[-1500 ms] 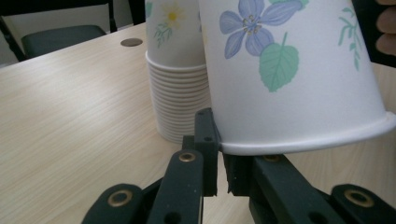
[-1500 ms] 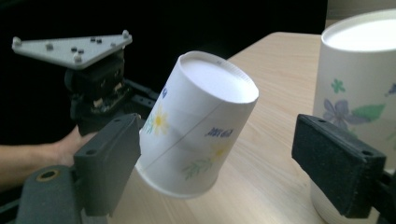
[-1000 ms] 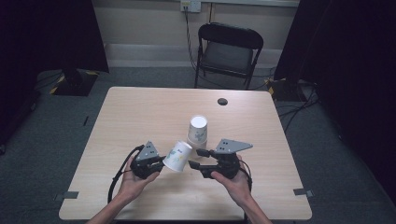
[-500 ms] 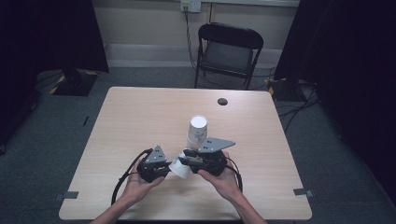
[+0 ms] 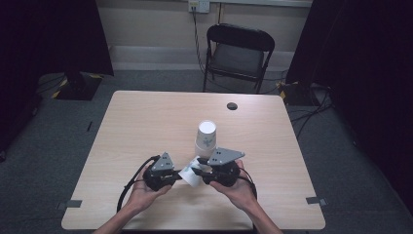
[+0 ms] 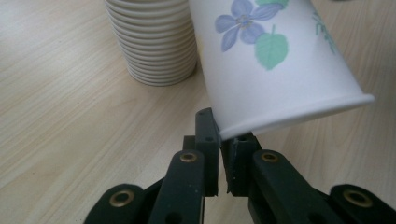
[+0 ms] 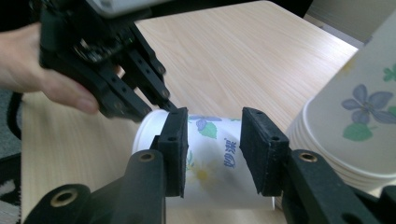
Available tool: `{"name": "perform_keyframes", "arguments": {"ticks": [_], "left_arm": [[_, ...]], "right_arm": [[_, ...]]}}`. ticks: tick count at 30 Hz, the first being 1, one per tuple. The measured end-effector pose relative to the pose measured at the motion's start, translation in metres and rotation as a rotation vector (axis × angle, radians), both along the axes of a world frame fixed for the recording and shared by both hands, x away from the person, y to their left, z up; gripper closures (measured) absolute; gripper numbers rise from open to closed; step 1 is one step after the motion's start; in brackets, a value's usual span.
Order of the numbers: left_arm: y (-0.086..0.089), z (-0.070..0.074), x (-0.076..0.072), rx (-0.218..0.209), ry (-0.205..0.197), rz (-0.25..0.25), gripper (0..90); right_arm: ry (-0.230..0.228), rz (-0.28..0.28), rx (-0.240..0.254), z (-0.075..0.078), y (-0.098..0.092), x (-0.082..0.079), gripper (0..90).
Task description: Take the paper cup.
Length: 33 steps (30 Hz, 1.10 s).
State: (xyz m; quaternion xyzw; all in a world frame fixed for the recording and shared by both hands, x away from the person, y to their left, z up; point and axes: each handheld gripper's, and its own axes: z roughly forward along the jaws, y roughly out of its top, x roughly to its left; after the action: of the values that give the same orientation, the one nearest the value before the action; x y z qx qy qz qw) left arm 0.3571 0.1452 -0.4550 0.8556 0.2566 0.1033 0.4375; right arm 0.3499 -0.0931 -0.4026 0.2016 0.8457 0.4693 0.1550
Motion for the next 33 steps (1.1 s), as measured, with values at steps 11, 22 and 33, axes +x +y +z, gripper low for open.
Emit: {"name": "perform_keyframes", "arguments": {"ticks": [11,22,33], "left_arm": [[0.009,0.006,0.002,-0.056,0.0,-0.004,88.0],[0.013,0.011,0.002,-0.122,0.021,-0.004,88.4],[0.018,0.012,0.005,-0.163,0.056,0.004,88.7]], "right_arm": [[0.028,0.016,-0.006,-0.006,-0.002,0.004,51.0],[0.054,0.082,-0.02,-0.01,-0.008,0.006,38.6],[0.045,0.139,-0.088,-0.016,-0.001,0.0,26.1]]}}
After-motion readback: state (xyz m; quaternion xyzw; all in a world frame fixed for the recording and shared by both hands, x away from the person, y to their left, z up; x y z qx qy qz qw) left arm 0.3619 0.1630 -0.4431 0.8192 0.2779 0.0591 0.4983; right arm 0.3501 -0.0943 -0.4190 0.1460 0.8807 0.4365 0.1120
